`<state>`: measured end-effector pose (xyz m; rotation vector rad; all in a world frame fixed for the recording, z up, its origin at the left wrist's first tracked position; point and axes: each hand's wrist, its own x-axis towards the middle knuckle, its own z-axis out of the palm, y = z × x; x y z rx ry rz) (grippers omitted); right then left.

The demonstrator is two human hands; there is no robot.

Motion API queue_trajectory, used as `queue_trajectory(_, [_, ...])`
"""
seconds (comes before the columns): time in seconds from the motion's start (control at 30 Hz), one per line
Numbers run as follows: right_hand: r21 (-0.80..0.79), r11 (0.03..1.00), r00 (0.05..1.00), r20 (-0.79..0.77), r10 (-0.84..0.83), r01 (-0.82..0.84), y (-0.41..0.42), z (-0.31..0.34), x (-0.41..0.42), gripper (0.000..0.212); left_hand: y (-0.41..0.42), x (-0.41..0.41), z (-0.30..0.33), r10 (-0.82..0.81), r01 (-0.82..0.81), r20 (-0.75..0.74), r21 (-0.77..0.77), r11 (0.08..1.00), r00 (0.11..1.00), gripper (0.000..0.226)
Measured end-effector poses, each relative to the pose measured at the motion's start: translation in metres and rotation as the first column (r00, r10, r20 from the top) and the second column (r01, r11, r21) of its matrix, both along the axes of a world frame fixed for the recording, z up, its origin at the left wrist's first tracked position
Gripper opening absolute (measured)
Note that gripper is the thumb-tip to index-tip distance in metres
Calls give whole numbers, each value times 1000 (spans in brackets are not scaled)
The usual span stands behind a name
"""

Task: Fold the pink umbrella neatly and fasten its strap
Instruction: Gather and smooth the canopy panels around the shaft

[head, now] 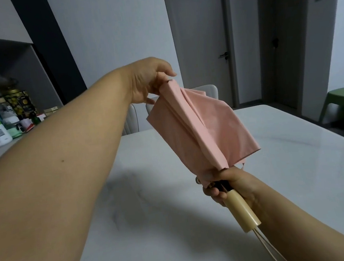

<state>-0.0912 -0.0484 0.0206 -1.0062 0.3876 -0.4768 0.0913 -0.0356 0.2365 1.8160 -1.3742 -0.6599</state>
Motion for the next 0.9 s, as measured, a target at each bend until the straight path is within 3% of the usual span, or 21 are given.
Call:
queue_trajectory(0.17, [0,1000,999,31,11,-11,0,-1,0,18,4,6,-6,-122,104,-297,-76,992,947,38])
queue_trajectory(0.27, [-8,1000,1000,16,21,-21,0,0,-1,17,6,12,-8,-152,89,-424,-166,982,893,28])
queue_trajectory(0.37, [-15,1000,1000,12,20,-20,0,0,-1,19,8,14,-9,-142,58,-420,-208,977,896,15])
queue_trajectory(0.5, [-42,999,1000,-11,13,-13,2,2,-1,18,9,2,-13,-2,-29,-177,-170,985,984,5])
queue_trajectory(0.53, [-50,999,1000,-22,13,-15,2,2,-1,19,9,1,-13,-9,-33,-201,-205,978,980,7])
queue_trajectory(0.63, [-85,996,999,-48,22,-26,2,2,-1,24,10,2,-8,-127,-45,-460,-345,938,879,16])
queue_trajectory(0.67, [-82,996,999,-42,19,-23,2,2,-1,24,9,3,-6,-76,-80,-425,-338,938,902,17])
queue_trajectory(0.77, [-75,997,999,-45,21,-25,0,1,0,23,5,3,-6,187,-197,-72,-183,963,980,36])
queue_trajectory(0.83, [-60,998,999,-47,18,-21,0,0,1,25,4,-1,-11,230,-229,16,-59,972,973,42])
queue_trajectory(0.9, [-53,998,999,-42,24,-26,-1,-1,0,25,6,-4,-16,235,-236,66,12,972,970,28])
